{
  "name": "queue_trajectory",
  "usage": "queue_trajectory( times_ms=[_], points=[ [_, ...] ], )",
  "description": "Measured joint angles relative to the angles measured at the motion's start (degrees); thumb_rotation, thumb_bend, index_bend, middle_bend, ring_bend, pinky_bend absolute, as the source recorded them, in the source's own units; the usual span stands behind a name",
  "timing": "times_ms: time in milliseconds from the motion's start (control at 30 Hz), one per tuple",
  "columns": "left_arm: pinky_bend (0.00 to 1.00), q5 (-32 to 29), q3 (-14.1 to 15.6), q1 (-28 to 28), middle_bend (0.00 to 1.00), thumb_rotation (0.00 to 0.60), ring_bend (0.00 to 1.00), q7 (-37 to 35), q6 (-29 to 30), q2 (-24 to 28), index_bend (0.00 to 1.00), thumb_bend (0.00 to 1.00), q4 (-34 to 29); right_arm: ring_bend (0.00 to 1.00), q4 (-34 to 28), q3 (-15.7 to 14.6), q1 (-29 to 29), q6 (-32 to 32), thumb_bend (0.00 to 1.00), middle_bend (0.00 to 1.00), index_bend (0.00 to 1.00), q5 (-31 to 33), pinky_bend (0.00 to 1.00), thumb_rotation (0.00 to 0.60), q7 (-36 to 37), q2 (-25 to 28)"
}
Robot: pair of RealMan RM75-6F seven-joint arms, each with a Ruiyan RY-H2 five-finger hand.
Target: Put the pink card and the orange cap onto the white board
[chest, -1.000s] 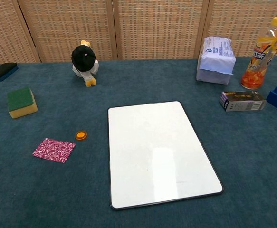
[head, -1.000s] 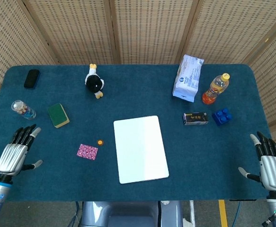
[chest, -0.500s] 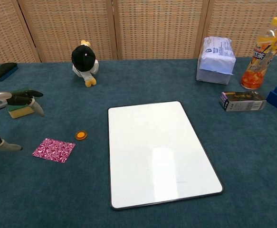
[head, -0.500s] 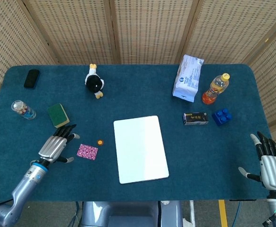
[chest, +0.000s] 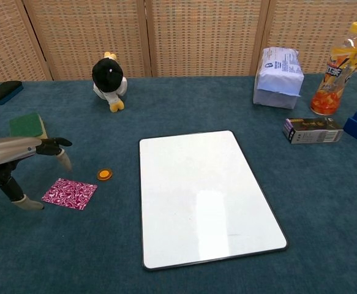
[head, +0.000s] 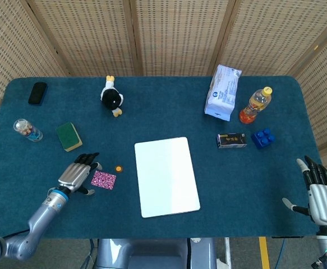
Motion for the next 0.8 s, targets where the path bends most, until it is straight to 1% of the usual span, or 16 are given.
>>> queue_trajectory(
  times_ms=[167, 300, 433, 800],
  points=[
    [0.0, -2.33, 0.18, -1.15, 0.0, 0.6, 0.0, 2.36, -0.42, -1.56, 0.29, 0.2, 0.71, 0.0, -0.04, 0.01, 0.01, -0.03, 0.0, 0.0, 0.06, 0.04, 0.0, 0.6, 0.03, 0.01],
    [0.0, -3.39, 0.52, -1.69, 0.0, 0.6, 0.0, 3.6, -0.22, -2.25, 0.29, 0.21, 0.69, 0.0, -0.07, 0.01, 0.02, -0.07, 0.0, 0.0, 0.06, 0.04, 0.0, 0.6, 0.16, 0.05],
    [0.0, -4.3, 0.64, -2.13, 0.0, 0.6, 0.0, 4.71, 0.36, -2.88, 0.29, 0.25, 0.66, 0.0, -0.06, -0.01, 0.02, -0.1, 0.0, 0.0, 0.06, 0.01, 0.0, 0.6, 0.4, 0.1],
    [0.0, -5.95, 1.29, -2.83, 0.0, 0.6, 0.0, 6.78, 1.55, -3.58, 0.29, 0.26, 0.48, 0.0, 0.0, -0.06, 0.02, -0.14, 0.0, 0.0, 0.06, -0.09, 0.0, 0.6, 0.85, 0.18]
  ],
)
